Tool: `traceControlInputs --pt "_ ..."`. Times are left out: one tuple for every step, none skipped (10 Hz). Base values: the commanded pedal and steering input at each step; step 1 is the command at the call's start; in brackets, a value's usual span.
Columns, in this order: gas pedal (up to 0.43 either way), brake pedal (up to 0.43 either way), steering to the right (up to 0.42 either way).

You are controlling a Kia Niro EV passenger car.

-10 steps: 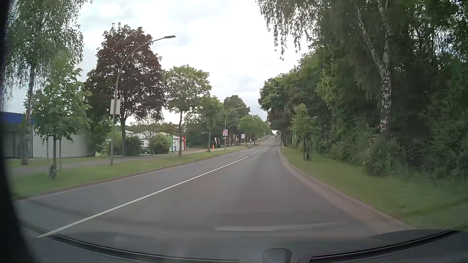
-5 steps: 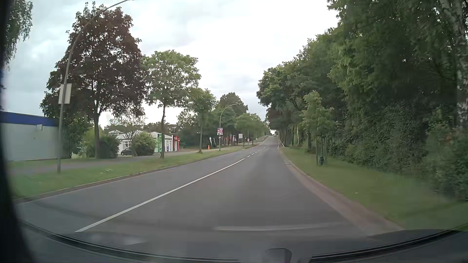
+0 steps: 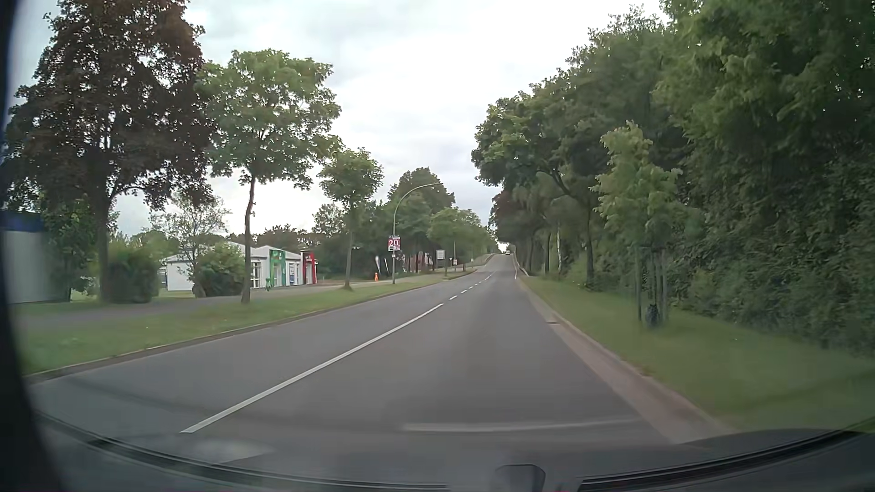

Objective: Follow the waypoints while adhering to traffic rules and regulations

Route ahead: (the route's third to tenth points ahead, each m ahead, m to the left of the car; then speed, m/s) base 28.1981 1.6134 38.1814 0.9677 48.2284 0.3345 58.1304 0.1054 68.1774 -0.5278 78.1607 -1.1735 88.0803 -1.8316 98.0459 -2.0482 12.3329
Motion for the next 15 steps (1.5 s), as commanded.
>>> traceControlInputs --pt "0.378 0.006 0.015" --pt "0.370 0.006 0.015" --pt "0.370 0.006 0.015" --pt "0.350 0.006 0.015" --pt "0.331 0.006 0.015" --pt "0.311 0.006 0.014" --pt "0.299 0.006 0.011" --pt "0.287 0.006 0.009" --pt "0.287 0.006 0.006" --pt "0.287 0.006 0.006" --pt "0.260 0.006 0.006" --pt "0.260 0.006 0.006" --pt "0.260 0.006 0.006" --pt "0.248 0.006 0.006" --pt "0.240 0.006 0.006"
